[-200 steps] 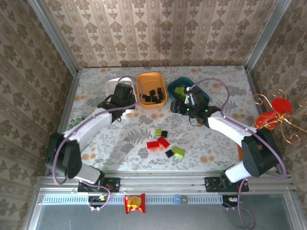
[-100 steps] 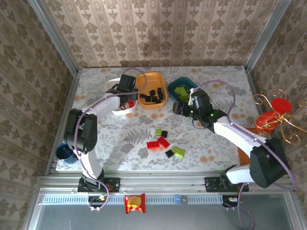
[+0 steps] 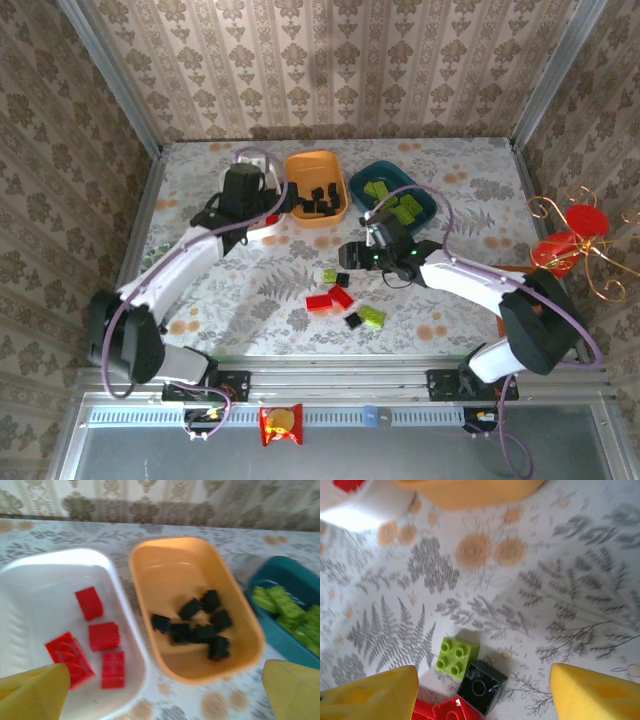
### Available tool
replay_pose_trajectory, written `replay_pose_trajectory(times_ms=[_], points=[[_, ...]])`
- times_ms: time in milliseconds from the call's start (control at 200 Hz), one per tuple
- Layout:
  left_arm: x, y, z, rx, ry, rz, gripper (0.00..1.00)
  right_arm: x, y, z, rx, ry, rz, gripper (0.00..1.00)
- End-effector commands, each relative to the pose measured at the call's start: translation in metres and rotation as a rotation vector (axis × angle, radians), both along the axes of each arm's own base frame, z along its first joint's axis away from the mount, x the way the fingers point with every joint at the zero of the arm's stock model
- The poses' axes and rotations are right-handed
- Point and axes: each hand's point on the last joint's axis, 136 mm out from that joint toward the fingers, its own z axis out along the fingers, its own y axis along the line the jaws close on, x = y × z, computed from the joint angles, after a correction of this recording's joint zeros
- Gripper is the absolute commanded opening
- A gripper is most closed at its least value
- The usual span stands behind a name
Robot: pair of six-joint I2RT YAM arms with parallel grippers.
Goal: Sort the legos into containers by color
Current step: Pick up the lego from the center of the table.
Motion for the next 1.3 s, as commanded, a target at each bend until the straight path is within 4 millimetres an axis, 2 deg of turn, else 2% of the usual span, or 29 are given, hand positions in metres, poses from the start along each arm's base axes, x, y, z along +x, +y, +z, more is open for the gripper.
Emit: replay_pose_trajectory(times_ms=[0,195,295,400,565,700,955,1055,1205,1295], points=[[-0.034,-0.010,-0.006,-0.062,0.019,-0.056,1.00,0.003,0.018,-0.003,-0.062,-0.021,0.059,0.70],[-0.086,0.000,-0.023,-0.075,0.037,-0.078,1.00,0.003,0.056,-0.023,-0.161,-0.005,0.185,0.69],[-0.103,0.008,-0.026,-0.103,0.038,-0.070,1.00,0.005,0.064,-0.033,-0.213,0.003,0.208,0.67],[-0.112,0.014,-0.030,-0.117,0.042,-0.065,1.00,0.007,0.064,-0.047,-0.267,0.038,0.204,0.65],[-0.115,0.015,-0.040,-0.103,0.066,-0.068,1.00,0.001,0.058,-0.064,-0.369,0.075,0.205,0.61],[-0.113,0.012,-0.048,-0.100,0.075,-0.074,1.00,-0.002,0.052,-0.070,-0.440,0.072,0.200,0.58],[-0.111,0.010,-0.051,-0.094,0.081,-0.079,1.00,-0.006,0.063,-0.075,-0.487,0.057,0.237,0.51],[-0.112,0.012,-0.052,-0.086,0.086,-0.075,1.00,-0.003,0.065,-0.078,-0.506,0.052,0.236,0.44],[-0.114,0.015,-0.053,-0.079,0.086,-0.070,1.00,-0.001,0.073,-0.074,-0.452,0.035,0.241,0.34],[-0.114,0.016,-0.052,-0.077,0.080,-0.068,1.00,0.003,0.079,-0.063,-0.383,0.008,0.239,0.30]])
